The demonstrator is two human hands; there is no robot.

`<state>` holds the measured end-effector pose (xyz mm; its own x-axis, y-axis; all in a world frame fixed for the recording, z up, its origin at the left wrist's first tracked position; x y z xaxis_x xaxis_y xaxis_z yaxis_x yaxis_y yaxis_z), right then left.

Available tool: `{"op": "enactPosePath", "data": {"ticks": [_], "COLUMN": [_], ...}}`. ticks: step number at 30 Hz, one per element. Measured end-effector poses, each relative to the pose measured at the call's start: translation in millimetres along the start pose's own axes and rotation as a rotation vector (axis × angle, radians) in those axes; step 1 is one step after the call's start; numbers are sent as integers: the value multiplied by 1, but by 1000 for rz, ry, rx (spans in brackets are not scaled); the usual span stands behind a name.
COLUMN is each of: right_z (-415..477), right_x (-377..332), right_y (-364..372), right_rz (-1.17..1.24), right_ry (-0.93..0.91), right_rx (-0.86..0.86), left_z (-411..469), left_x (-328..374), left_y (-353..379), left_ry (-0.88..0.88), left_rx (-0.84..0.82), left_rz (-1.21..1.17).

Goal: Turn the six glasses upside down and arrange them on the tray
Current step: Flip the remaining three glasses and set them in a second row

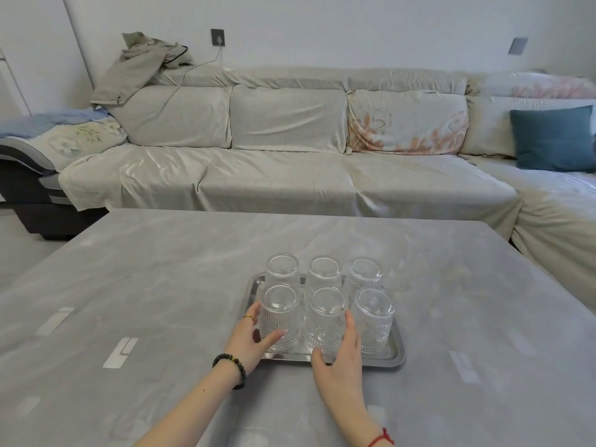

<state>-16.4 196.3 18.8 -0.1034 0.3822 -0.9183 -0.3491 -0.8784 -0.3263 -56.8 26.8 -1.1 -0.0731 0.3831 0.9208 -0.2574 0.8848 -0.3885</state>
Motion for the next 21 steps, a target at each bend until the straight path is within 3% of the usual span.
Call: {"op": "enactPosePath", "data": {"ticks": [5,13,16,19,21], "right_z": [2,4,6,16,30], "right_x": [-1,-5,-6,-5,4], "right_y": [9,11,-4,-34,-50], "right_rz": [23,36,85,93,47], "right_ry": [113,114,46,-96,-78], "right_rx": [3,11,131,330,367], "left_z": [0,1,3,5,13], "left_x": [0,-2,-3,6,15], "left_y": [0,-12,-19,-25,-27], "left_ry": [30,83,118,121,93], "left_rx": [-3,17,-8,14,56], "left_rz": [33,123,128,6,-93]}}
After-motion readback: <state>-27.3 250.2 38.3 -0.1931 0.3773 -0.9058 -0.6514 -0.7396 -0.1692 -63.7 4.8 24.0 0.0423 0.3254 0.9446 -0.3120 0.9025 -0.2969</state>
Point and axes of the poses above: each hand's wrist, its own z-axis towards the middle knuckle, its own y-axis out of the palm, x = y × z, the point moved 2 cm from there along z, towards the middle knuckle, and after that the axes turned 11 degrees about x, right-handed, at the moved point
